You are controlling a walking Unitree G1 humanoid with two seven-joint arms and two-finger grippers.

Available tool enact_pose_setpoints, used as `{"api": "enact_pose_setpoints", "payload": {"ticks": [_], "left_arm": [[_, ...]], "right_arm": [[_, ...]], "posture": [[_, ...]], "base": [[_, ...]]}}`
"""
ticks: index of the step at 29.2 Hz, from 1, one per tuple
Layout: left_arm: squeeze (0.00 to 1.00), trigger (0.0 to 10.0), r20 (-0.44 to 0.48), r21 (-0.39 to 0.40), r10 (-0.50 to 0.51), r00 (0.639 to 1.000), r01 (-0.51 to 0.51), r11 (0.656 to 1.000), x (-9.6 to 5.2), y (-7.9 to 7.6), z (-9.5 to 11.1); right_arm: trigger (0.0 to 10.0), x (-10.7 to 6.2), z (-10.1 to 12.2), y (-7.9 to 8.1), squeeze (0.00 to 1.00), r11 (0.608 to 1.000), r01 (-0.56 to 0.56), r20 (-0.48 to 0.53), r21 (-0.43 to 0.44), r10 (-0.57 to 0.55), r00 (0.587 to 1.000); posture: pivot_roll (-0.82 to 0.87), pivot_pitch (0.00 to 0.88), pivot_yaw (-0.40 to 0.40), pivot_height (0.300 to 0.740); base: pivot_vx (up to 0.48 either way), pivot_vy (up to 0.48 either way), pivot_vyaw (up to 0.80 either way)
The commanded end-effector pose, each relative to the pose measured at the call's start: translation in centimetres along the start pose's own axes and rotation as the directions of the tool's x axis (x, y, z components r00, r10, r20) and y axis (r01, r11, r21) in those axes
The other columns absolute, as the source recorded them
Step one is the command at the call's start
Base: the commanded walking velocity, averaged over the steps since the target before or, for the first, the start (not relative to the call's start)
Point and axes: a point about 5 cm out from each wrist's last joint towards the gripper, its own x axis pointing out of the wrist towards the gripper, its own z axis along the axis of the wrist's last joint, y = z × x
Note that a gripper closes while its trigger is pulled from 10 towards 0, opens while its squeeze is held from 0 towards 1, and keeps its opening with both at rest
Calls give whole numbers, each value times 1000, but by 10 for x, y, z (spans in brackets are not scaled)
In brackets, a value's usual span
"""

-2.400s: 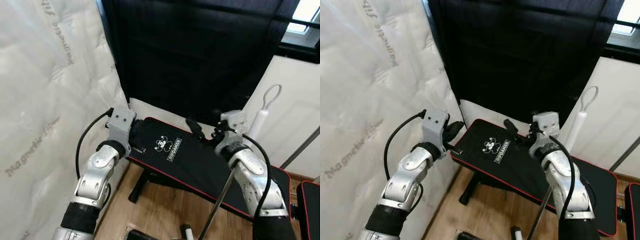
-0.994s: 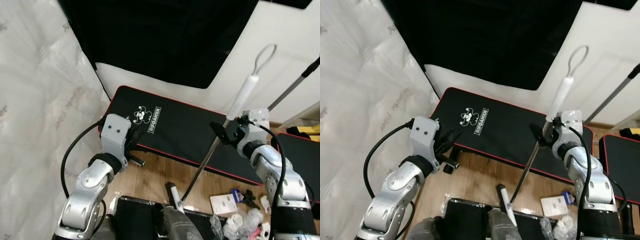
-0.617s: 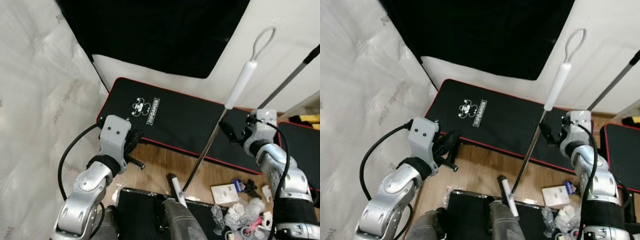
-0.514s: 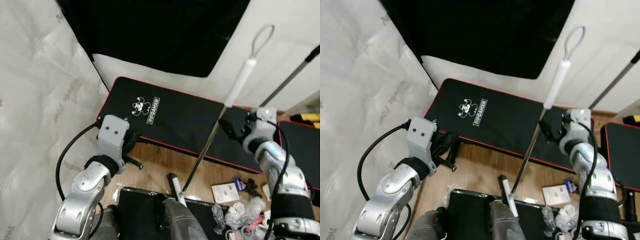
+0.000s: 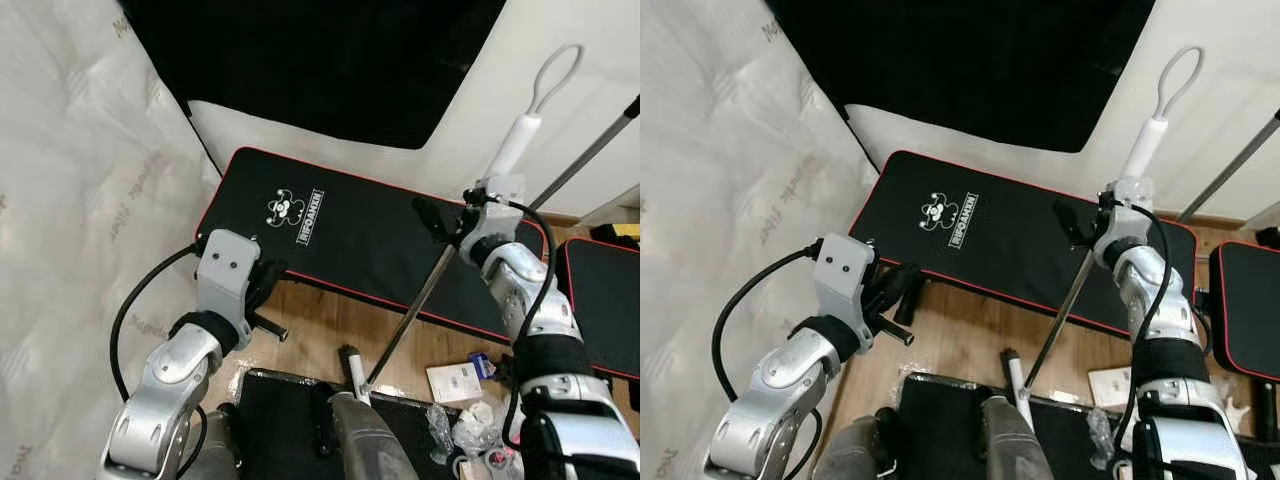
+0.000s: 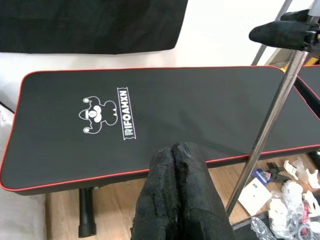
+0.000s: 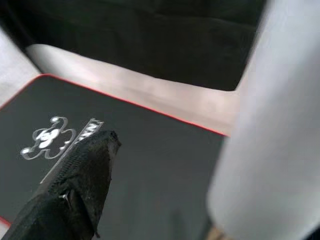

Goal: Sweep floor

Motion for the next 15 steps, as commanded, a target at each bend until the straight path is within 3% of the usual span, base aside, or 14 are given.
{"api": "enact_pose_setpoints", "payload": {"ticks": [1,7,8,10,11,12,13,15], "left_arm": [[0,10000,-22,-13,-26,999,25,1000,-3,-4,-4],[0,10000,-24,-15,-27,999,27,1000,-3,-5,-3],[0,10000,-24,-15,-29,999,28,999,-3,-5,-3],[0,10000,-25,-16,-30,999,29,999,-3,-5,-3],[0,10000,-25,-16,-31,999,30,999,-3,-5,-3],[0,10000,-25,-16,-31,999,30,999,-3,-5,-3],[0,10000,-25,-16,-31,999,31,999,-2,-5,-3],[0,10000,-27,-16,-30,999,29,999,-3,-5,-4]], "right_arm": [[10000,-4,-10,-6,0,1000,27,-24,-3,-27,999],[10000,-3,-12,-7,0,999,34,4,25,-34,999],[9137,-2,-13,-7,0,999,24,11,22,-24,1000],[9137,-2,-14,-6,0,1000,16,14,18,-16,1000],[2392,-1,-15,-8,0,1000,14,12,16,-14,1000],[2392,-1,-15,-8,0,1000,14,12,16,-14,1000],[0,-1,-16,-10,0,1000,17,10,16,-17,1000],[0,-1,-17,-14,0,999,31,12,20,-31,999]], "posture": [[-42,335,-139,740],[-41,337,-133,740],[-39,335,-129,740],[-36,333,-129,740],[-34,332,-129,740],[-34,332,-129,740],[-34,332,-129,740],[-28,324,-129,740]], "base": [[0,0,0],[0,0,0],[0,0,0],[0,0,0],[0,0,0],[0,0,0],[0,0,0],[0,0,0]]}}
